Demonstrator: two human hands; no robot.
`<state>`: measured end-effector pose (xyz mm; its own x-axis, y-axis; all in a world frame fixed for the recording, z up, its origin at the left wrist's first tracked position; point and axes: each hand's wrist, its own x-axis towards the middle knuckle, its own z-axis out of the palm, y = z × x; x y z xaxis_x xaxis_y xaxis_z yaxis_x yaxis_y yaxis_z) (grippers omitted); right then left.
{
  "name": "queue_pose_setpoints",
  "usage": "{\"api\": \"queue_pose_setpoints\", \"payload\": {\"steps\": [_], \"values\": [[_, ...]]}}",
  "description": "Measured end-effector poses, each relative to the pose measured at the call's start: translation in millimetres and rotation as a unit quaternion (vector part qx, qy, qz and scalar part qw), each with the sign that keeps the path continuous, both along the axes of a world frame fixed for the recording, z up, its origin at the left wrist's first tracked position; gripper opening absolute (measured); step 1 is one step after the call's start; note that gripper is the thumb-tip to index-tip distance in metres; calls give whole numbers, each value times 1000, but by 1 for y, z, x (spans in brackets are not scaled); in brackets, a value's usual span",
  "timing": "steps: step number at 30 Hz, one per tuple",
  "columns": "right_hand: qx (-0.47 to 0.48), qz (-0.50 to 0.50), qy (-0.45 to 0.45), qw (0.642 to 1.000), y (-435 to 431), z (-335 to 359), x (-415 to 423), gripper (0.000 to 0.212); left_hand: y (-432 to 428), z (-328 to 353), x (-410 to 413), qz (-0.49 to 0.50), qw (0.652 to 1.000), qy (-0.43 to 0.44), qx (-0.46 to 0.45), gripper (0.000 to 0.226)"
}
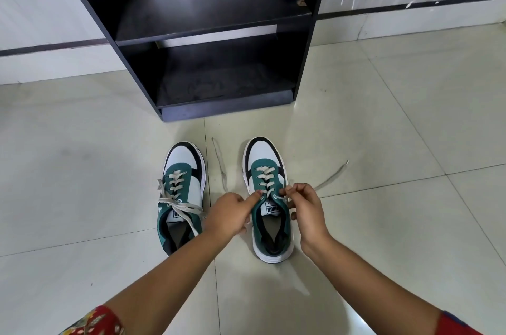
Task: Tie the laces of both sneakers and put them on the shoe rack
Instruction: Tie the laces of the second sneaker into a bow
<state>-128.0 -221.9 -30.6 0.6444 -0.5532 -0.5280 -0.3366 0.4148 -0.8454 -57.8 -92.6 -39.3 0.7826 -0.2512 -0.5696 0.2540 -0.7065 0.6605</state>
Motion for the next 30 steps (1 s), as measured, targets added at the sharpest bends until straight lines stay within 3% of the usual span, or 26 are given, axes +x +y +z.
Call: {"api": "queue_pose_setpoints", "payload": {"steps": [4, 9, 12, 15, 18, 20, 23, 25, 28, 30], "values": [[45, 4, -11, 999, 0, 3, 3, 18, -2, -5, -1, 17, 994, -112, -11, 27], [56, 4, 1, 998, -1, 1, 3, 19, -5, -9, -3, 74, 994, -15, -78, 30], [49, 4, -12, 999, 1, 1, 2, 18, -5, -8, -2, 25, 998, 49, -21, 54], [20, 5, -11, 1000, 2, 0, 2, 17, -8, 0, -1, -9, 995, 86, -43, 49], [-3, 15, -16, 1000, 2, 0, 3, 18, -7, -1, 0, -41, 993, -104, -38, 36], [-5, 23, -18, 1000, 3, 0, 4, 18, -7, 0, -5, 3, 978, -186, -90, 28], [25, 2, -8, 1000, 1, -4, 4, 20, -13, 1, -11, 169, 954, -32, -246, 28], [58, -24, 0, 998, -2, -9, 0, 22, -12, -1, -10, 244, 929, 70, -269, 31], [77, -38, -1, 996, -4, -14, -3, 24, -9, -4, -7, 281, 909, 123, -283, 33], [48, -15, -1, 999, -4, -11, -1, 22, -9, 1, -8, 258, 917, 106, -284, 32]]}}
